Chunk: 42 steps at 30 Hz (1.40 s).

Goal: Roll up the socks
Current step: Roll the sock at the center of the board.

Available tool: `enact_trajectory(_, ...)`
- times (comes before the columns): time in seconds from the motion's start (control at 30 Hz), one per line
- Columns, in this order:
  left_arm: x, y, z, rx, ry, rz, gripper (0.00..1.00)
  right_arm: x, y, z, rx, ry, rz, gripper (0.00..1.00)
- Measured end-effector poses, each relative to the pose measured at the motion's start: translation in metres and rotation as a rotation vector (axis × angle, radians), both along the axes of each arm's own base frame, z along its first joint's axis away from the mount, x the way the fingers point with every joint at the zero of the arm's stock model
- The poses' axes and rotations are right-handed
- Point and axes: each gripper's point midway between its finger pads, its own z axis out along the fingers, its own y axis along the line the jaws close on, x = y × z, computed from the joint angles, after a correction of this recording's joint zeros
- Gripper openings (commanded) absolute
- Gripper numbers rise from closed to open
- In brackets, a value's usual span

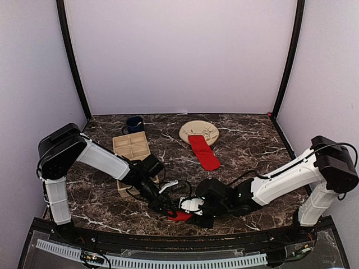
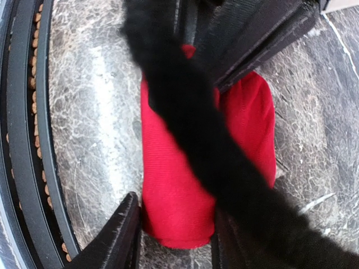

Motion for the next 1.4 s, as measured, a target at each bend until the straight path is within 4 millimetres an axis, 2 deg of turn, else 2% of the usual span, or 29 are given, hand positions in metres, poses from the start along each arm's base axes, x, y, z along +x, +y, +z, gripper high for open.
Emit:
enact_trajectory(0.27,-0.001,0.001,0.000,0.003,0.008,-0.002,0.00,0.000,0.003,-0.001,-0.006,-0.003,0.007,0.10)
enact_trajectory(0.4,-0.001,0.001,0.000,0.003,0.008,-0.001,0.08,0.000,0.003,-0.001,-0.006,-0.003,0.009,0.00)
enact_trajectory(0.57,-0.001,0.001,-0.001,0.009,0.010,0.004,0.25,0.000,0.003,-0.001,-0.007,-0.001,0.011,0.00)
enact_trajectory(0.77,0.000,0.002,0.004,0.013,0.003,0.026,0.38,-0.001,0.003,-0.001,-0.006,0.003,0.010,0.00)
enact_trajectory(1.4,0.017,0.023,0.007,0.082,-0.153,0.186,0.42,0.000,0.005,-0.001,0.012,0.051,-0.027,0.00)
